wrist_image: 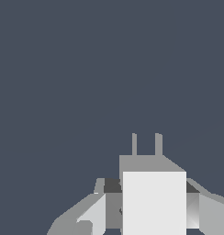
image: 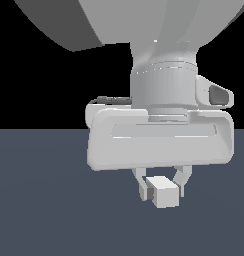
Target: Plug the charger into the wall socket.
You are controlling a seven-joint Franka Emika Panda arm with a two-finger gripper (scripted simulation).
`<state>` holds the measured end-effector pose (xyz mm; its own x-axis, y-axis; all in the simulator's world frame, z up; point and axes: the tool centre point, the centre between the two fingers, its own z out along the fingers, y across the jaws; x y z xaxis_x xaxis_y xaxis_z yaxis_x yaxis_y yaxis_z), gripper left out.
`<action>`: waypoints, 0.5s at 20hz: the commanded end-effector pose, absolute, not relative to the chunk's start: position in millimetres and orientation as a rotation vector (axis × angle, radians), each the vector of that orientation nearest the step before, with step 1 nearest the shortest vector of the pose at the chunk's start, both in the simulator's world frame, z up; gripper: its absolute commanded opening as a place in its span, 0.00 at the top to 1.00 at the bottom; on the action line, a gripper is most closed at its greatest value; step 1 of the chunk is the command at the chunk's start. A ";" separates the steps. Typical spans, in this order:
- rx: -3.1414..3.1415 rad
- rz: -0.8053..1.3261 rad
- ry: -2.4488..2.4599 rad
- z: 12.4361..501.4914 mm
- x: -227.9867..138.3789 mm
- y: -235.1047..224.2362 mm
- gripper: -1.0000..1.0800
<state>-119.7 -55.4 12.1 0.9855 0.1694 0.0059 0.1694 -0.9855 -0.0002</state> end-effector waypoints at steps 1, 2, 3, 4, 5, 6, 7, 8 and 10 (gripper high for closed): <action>-3.130 -0.010 -0.267 11.8 -119.4 -55.4 1.00; -3.130 -0.010 -0.267 11.8 -119.4 -55.4 1.00; -3.130 -0.010 -0.267 11.8 -119.4 -55.4 1.00; -3.130 -0.010 -0.267 11.8 -119.4 -55.4 1.00; -3.130 -0.010 -0.267 11.8 -119.4 -55.4 1.00; -3.130 -0.010 -0.267 11.8 -119.4 -55.4 1.00; -3.130 -0.010 -0.267 11.8 -119.4 -55.4 1.00; -3.130 -0.010 -0.267 12.1 -119.6 -55.4 1.00; -3.130 -0.010 -0.267 12.7 -118.7 -55.2 1.00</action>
<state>-119.4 -55.4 12.2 0.9855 0.1693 0.0061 0.1694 -0.9856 -0.0001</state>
